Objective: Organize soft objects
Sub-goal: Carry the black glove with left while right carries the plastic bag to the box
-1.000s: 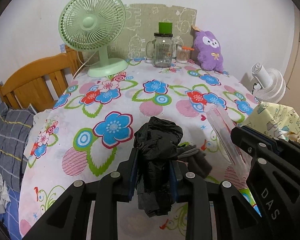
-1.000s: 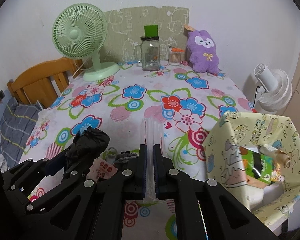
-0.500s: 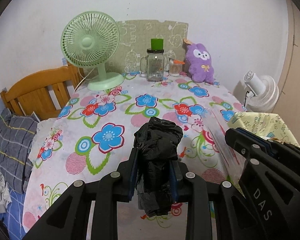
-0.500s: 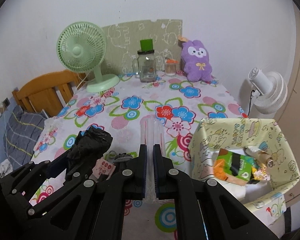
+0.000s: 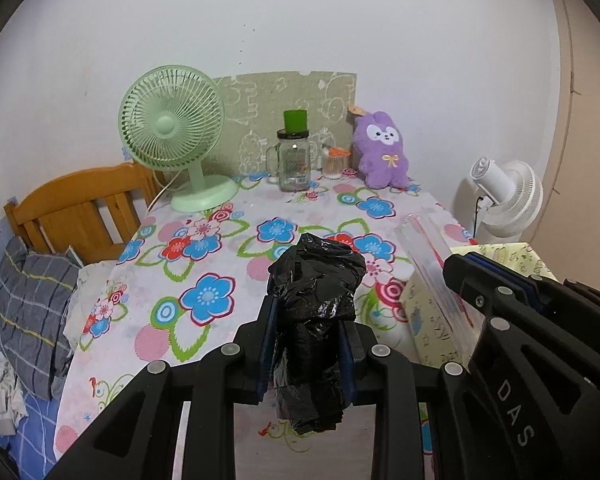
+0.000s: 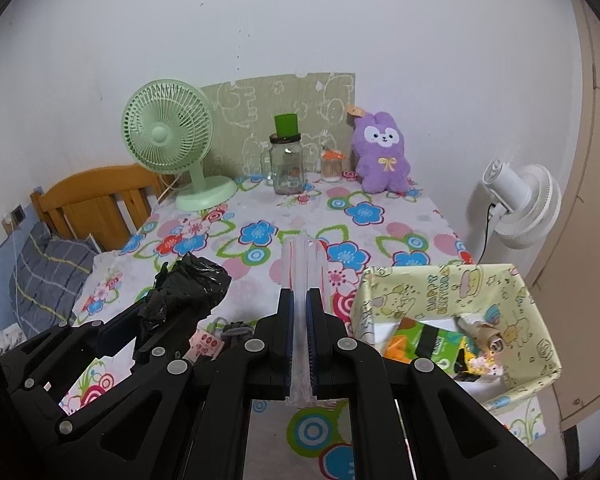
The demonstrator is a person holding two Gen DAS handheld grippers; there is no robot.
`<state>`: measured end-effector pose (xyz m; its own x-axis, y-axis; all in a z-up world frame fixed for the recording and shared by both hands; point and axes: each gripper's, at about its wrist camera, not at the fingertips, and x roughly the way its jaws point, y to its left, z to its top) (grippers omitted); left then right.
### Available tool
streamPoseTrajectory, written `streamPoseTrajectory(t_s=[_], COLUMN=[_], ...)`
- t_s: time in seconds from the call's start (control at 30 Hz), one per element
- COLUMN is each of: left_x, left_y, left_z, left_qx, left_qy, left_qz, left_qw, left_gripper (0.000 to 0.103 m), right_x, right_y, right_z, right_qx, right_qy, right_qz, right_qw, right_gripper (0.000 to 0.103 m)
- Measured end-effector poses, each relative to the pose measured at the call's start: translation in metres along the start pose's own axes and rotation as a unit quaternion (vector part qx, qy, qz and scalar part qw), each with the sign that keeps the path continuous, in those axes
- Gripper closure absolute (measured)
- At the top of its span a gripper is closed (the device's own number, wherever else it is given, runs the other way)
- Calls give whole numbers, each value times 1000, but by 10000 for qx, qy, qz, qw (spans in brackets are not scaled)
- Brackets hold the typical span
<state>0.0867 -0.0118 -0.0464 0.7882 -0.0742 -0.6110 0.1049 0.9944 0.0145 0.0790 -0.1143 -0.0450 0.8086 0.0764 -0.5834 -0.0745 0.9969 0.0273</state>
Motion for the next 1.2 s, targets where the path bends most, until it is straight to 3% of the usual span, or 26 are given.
streamPoseTrajectory(t_s=[1.2], left_x=[20], left_y=[-94], left_z=[22], left_qx=[432], left_qy=[-98], left_qz=[-613], left_qw=[9971], left_gripper=[76], right_x=[-6], right_y=[-94], right_z=[12], right_qx=[266], right_qy=[-95], right_qz=[-599], right_qw=[9978], right_gripper=[94])
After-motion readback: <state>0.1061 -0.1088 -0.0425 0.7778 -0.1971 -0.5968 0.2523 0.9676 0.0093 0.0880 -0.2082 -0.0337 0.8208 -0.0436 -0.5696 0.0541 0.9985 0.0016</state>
